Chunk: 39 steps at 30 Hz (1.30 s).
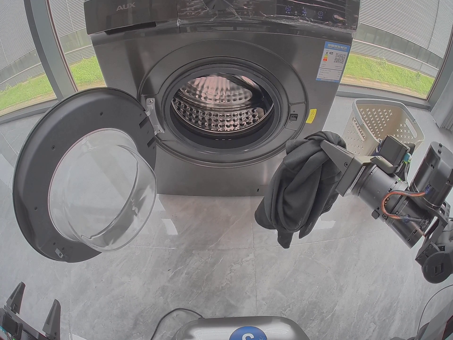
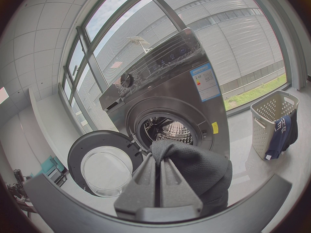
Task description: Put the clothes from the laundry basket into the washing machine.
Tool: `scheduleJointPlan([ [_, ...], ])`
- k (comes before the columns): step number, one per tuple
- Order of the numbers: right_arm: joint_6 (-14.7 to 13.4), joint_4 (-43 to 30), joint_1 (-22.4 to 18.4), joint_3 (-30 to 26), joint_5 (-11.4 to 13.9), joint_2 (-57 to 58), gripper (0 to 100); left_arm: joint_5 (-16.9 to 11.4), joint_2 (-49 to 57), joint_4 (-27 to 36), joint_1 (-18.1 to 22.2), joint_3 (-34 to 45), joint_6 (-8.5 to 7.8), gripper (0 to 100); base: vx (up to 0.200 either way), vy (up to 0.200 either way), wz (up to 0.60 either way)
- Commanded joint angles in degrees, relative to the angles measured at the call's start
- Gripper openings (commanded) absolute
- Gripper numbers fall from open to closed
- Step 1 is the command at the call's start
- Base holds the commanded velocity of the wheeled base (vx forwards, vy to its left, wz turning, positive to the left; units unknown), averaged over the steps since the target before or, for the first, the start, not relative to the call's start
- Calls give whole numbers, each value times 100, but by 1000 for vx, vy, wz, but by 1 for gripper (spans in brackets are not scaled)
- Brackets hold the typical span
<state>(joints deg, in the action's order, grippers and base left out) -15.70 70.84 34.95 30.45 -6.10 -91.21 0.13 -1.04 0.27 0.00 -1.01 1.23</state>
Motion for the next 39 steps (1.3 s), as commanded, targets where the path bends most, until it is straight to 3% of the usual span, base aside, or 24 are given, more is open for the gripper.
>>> scheduleJointPlan([
  [1,-12,9,12,-31,-6,-64,0,4,77,0,0,84,9,100,0,0,0],
  [12,6,9,56,-145,-6,7,0,31,77,-18,0,84,18,100,0,0,0],
  [21,50,378,223,-127,-50,-46,0,22,86,-9,9,92,-202,100,0,0,0],
  [24,41,457,337,-162,-94,-55,0,4,86,-9,9,92,-202,100,0,0,0],
  [27,-82,475,574,-285,-208,-90,0,-5,95,-18,0,84,-35,100,0,0,0],
  [30,-337,589,812,-180,-190,-310,0,-40,104,-53,9,75,-167,100,0,0,0],
  [32,-363,642,926,84,-234,-512,0,-242,33,-308,35,-426,-53,100,0,0,0],
  [35,-363,694,1075,286,-252,-705,0,-910,-723,-431,53,-1621,61,100,0,0,0],
  [36,-363,773,1093,312,-234,-775,0,-1235,-1048,-405,18,-1824,61,100,0,0,0],
  [37,-355,826,1102,321,-234,-819,0,-1349,-1153,-405,9,-1850,70,100,0,0,0],
  [38,-346,1046,1146,339,-234,-969,0,-1718,-1522,-422,-9,-1876,61,100,0,0,0],
  [39,-337,1125,1163,356,-234,-1004,0,-1815,-1628,-414,0,-1868,61,100,0,0,0],
])
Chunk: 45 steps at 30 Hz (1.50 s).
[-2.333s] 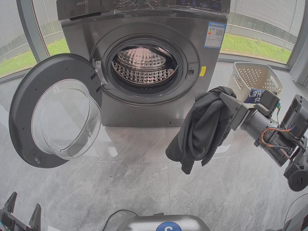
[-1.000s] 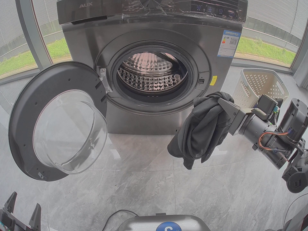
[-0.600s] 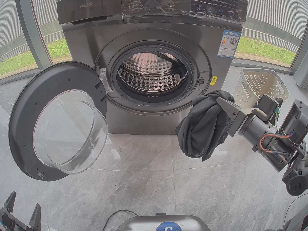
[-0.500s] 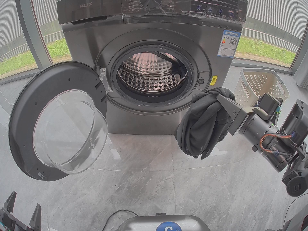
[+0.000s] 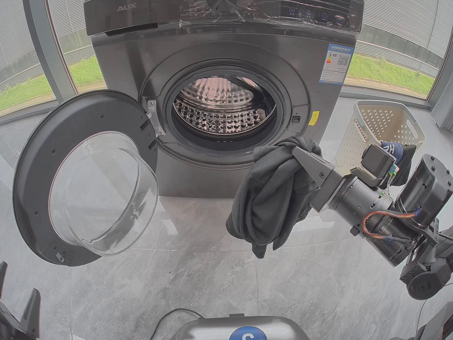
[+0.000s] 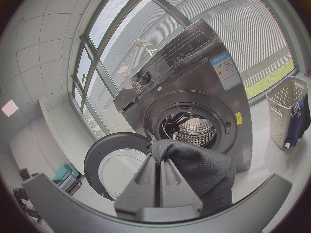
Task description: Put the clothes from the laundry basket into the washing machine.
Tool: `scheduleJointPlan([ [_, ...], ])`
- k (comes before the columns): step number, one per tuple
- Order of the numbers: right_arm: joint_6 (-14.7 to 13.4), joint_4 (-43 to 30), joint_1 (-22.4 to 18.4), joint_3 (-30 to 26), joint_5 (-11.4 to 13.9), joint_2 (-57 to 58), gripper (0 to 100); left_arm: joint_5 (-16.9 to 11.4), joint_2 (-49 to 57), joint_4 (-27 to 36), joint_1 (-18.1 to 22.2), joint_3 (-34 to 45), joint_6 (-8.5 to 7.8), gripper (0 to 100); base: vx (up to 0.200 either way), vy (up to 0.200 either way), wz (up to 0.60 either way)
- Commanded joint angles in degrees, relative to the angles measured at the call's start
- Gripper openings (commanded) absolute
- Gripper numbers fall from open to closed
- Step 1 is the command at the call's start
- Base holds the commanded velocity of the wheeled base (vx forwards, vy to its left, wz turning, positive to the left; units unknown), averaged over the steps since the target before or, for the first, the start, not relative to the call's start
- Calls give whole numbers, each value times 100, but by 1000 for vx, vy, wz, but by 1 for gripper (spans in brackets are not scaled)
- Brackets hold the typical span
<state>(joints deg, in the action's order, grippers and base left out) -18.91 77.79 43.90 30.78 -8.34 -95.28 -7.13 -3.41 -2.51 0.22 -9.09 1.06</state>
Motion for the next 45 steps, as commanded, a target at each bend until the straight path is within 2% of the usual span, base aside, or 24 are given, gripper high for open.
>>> scheduleJointPlan([
  [1,36,615,286,464,25,-711,0,-1431,-1742,-144,-13,-1024,61,100,0,0,0],
  [3,54,632,286,631,43,-799,0,-1932,-2225,-180,-40,-1015,61,100,0,0,0],
  [4,71,624,295,719,60,-843,0,-2275,-2682,-241,-40,-1024,-18,100,0,0,0],
  [7,80,606,312,956,175,-948,0,-2776,-3420,-566,-127,-1077,-124,100,0,0,0],
  [8,80,588,312,1070,236,-1019,0,-2917,-3904,-944,-356,-1068,-106,100,0,0,0],
  [11,80,536,260,1264,263,-1089,0,-2890,-4704,-1779,-848,-1024,-53,100,0,0,0],
  [15,80,158,216,1703,263,-1203,0,-2688,-5960,-2878,-1428,-1015,-1,100,0,0,0],
  [18,71,-150,216,1984,201,-1212,0,-2468,-6620,-3300,-1780,-1068,-9,100,0,0,0],
  [20,80,-238,216,2107,183,-1212,0,-2433,-7015,-3511,-1912,-1138,17,100,0,0,0],
  [25,80,-422,198,2310,201,-1177,0,-2468,-7780,-4012,-1991,-1244,8,100,0,0,0],
  [28,71,-677,93,2389,140,-1186,0,-2512,-8193,-4460,-2087,-1279,61,100,0,0,0],
  [29,63,-677,49,2389,104,-1194,0,-2512,-8307,-4521,-2123,-1314,105,100,0,0,0],
  [35,54,-668,110,2371,78,-1177,0,-2521,-8808,-4688,-2254,-1631,131,100,0,0,0],
  [40,54,-660,145,2345,52,-1177,0,-2802,-9204,-5040,-2360,-1877,369,100,0,0,0],
  [45,54,-660,154,2336,52,-1186,0,-2794,-9643,-5348,-2439,-2088,404,100,0,0,0],
])
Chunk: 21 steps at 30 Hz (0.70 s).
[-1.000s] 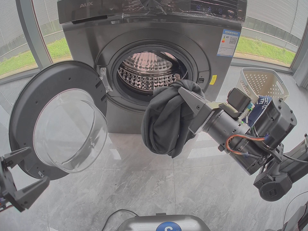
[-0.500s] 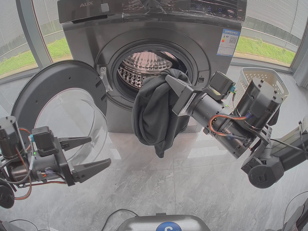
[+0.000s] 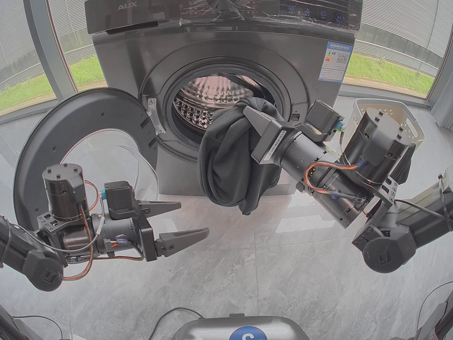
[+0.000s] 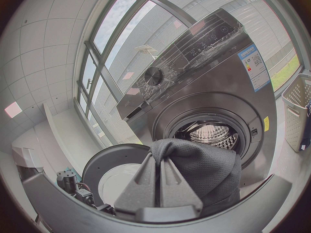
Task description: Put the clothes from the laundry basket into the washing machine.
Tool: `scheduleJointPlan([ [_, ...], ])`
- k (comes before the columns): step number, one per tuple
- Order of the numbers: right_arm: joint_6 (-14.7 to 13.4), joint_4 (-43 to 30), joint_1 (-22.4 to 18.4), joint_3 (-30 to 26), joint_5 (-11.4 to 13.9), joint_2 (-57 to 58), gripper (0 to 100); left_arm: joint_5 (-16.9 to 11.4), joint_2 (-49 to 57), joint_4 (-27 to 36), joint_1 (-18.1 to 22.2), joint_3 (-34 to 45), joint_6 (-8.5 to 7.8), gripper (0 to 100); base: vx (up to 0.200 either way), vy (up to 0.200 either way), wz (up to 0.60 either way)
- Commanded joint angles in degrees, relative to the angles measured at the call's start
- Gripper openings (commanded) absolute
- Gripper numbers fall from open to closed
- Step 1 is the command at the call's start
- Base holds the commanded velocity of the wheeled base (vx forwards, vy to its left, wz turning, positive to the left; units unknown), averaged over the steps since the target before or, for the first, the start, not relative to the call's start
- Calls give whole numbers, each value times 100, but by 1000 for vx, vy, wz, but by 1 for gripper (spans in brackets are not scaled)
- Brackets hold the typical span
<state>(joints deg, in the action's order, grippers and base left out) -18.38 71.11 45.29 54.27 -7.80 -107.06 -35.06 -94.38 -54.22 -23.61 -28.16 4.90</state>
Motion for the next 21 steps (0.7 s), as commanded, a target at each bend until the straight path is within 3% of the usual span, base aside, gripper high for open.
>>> scheduleJointPlan([
  [1,1,8,24,-13,-2,-8,0,-1,-661,-291,-56,-225,20,100,0,0,0],
  [9,1,8,121,-48,-11,36,0,52,-1434,-1328,-56,-497,248,100,0,0,0],
  [13,1,17,129,-57,-11,36,0,61,-1566,-1521,-56,-550,327,100,0,0,0],
  [14,-7,35,191,-110,-11,45,0,61,-1671,-1609,-64,-629,415,100,0,0,0],
  [19,10,211,244,-250,-11,36,0,96,-1794,-1697,-108,-823,450,100,0,0,0],
  [21,10,219,261,-312,-11,36,0,210,-1900,-1899,-126,-919,529,100,0,0,0],
])
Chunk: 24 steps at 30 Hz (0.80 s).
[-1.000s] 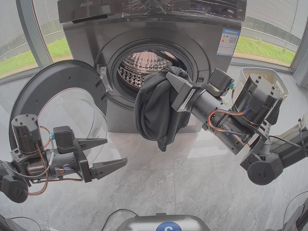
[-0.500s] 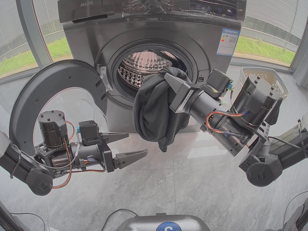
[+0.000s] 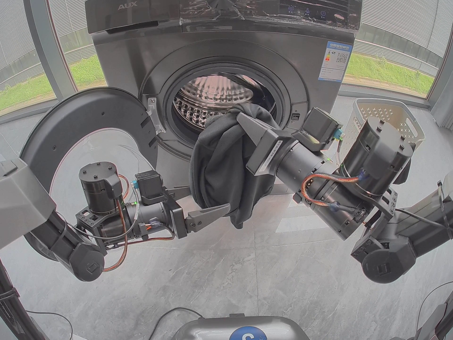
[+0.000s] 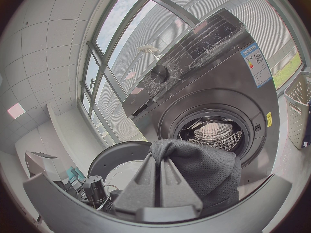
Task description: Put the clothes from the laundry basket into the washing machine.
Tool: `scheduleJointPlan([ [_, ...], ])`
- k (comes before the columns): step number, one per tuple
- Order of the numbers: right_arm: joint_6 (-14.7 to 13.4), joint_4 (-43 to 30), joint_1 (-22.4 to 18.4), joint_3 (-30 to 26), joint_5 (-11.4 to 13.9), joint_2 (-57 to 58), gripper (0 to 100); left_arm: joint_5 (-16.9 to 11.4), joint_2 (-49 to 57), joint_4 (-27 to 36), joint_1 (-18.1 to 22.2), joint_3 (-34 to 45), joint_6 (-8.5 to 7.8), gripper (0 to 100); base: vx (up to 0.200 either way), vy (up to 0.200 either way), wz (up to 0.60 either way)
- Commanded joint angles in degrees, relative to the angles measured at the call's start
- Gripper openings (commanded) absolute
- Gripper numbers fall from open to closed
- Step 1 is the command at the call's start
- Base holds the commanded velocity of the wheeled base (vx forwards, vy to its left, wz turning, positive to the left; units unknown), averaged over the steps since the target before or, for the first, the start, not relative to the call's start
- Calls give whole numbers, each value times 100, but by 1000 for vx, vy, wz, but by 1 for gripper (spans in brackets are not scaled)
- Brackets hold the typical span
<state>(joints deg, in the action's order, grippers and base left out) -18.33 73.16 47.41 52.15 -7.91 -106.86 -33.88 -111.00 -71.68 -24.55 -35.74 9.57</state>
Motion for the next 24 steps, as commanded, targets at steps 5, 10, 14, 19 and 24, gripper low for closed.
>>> scheduleJointPlan([
  [5,5,23,32,-135,0,25,0,189,-335,-470,-146,-187,107,0,0,0,0],
  [10,5,32,-21,-241,0,25,0,206,-265,-645,-278,-29,115,0,0,0,0],
  [14,5,32,-65,-328,0,16,0,338,-89,-979,-436,296,115,0,0,0,0],
  [19,32,225,-109,-610,0,-1,100,356,271,-1217,-516,683,124,0,0,0,0],
  [24,49,278,-232,-1040,-9,-107,100,356,509,-1225,-472,551,309,0,0,0,0],
])
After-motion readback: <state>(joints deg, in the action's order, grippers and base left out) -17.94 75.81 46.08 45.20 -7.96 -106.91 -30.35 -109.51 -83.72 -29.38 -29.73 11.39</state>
